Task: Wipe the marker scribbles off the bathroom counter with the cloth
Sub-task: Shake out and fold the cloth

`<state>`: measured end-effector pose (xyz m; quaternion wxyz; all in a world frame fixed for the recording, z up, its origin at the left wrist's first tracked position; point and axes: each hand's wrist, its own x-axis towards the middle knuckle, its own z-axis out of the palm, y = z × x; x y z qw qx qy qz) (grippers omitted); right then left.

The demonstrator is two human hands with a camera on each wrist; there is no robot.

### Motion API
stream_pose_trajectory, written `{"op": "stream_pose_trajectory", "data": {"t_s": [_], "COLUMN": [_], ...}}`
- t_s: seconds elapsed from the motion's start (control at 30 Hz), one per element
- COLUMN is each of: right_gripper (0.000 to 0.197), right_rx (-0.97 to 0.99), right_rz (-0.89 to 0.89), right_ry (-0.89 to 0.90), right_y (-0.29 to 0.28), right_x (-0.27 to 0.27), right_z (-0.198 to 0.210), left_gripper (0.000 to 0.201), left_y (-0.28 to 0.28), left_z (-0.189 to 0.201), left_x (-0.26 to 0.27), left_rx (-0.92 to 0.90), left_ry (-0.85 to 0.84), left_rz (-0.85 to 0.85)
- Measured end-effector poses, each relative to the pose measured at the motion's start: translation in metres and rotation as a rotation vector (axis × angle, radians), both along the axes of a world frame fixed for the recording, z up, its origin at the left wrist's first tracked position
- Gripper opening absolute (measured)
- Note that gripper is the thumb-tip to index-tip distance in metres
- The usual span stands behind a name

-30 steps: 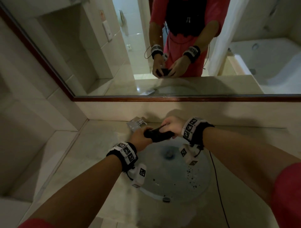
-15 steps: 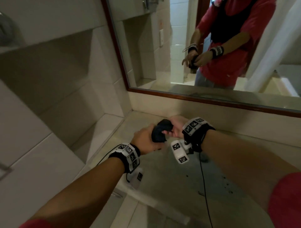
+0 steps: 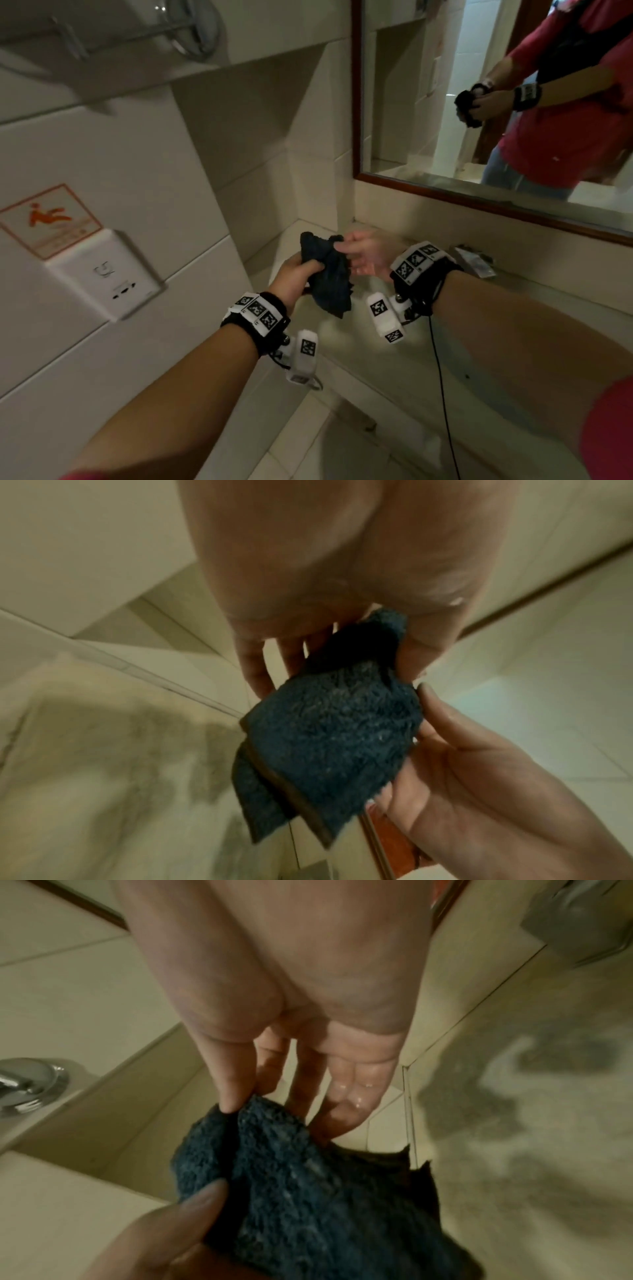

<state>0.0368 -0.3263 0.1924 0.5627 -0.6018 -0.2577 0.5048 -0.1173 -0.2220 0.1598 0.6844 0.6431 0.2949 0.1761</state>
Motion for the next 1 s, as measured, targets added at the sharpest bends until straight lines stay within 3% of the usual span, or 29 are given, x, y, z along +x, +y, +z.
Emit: {"op": "stream_pose_trajectory", "data": {"t_s": [0.2, 0.33, 0.53, 0.6, 0.7, 0.77, 0.87, 1.0], "right_gripper": [0.017, 0.035, 0.014, 0.015, 0.024, 0.019, 0.013, 0.013], "right_rx": [0.039, 0.010, 0.055, 0.056, 0.068, 0.089, 0.096, 0.008], "right_rz": [-0.031, 0.027, 0.038, 0.043, 0.056, 0.080, 0.142, 0.174], "right_ry": [-0.048, -0.162, -0.014, -0.025, -0.042, -0.053, -0.044, -0.027], "right_y": [0.018, 0.028, 0.043, 0.053, 0.072, 0.087, 0.108, 0.146], "right_x": [-0.020, -0.011, 0.019, 0.027, 0.040, 0.051, 0.070, 0.109], "right_z": [-0.005, -0.006, -0.009, -0.011, -0.014, -0.015, -0.012, -0.032], "left_gripper": [0.054, 0.046, 0.061, 0.056, 0.031, 0.037, 0.063, 0.044], "left_y": [0.026, 0.037, 0.053, 0.060, 0.068, 0.076, 0.089, 0.107], "left_z": [-0.013, -0.014, -0.021, -0.027, -0.035, -0.041, -0.047, -0.056], "left_x": [-0.028, -0.025, -0.014, -0.005, 0.010, 0.022, 0.047, 0.081], "left_rx": [-0.142, -0.173, -0.321, -0.326, -0.370, -0.392, -0.415, -0.483], "left_ry": [-0.105, -0.127, -0.166, -0.133, -0.087, -0.074, -0.061, -0.028], "left_rz": [0.058, 0.119, 0.078, 0.094, 0.157, 0.184, 0.145, 0.222]}}
